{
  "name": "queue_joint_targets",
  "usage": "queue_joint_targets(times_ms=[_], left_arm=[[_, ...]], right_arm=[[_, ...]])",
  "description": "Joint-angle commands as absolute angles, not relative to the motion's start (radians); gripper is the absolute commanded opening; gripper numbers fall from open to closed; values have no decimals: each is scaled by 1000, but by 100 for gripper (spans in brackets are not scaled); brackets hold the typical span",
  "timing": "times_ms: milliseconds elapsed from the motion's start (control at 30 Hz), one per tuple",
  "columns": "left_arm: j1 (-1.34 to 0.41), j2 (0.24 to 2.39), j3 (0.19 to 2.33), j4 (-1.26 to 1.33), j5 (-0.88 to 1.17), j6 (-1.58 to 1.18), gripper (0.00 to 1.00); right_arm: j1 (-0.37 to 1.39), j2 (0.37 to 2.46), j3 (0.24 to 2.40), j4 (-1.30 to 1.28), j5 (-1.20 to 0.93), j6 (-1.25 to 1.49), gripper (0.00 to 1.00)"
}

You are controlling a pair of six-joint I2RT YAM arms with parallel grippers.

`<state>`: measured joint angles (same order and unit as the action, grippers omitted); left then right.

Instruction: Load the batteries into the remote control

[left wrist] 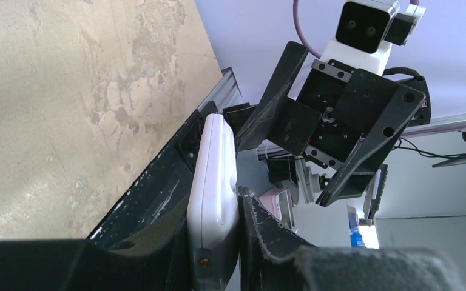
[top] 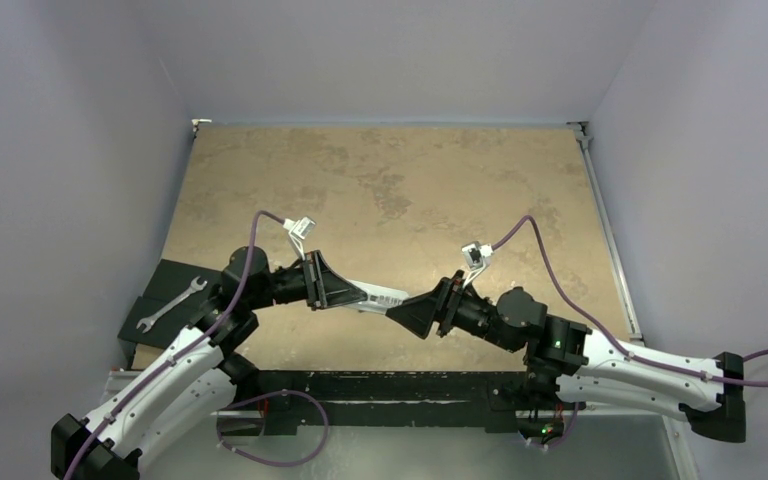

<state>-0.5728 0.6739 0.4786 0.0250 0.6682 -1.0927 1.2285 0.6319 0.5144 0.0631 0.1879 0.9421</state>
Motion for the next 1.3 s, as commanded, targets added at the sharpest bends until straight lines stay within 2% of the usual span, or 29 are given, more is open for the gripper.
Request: queue_joint_targets(times_ms=[0, 733, 1267], left_arm=[[-578, 669, 479, 106, 699, -1114, 0], [-577, 672, 470, 140, 715, -1120, 0], [-577, 685, 444, 212, 744, -1156, 0]], right_arm=[[1229, 624, 505, 69, 190, 960, 83], [1230, 713, 536, 40, 218, 967, 82], [1229, 722, 512, 180, 172, 955, 81]])
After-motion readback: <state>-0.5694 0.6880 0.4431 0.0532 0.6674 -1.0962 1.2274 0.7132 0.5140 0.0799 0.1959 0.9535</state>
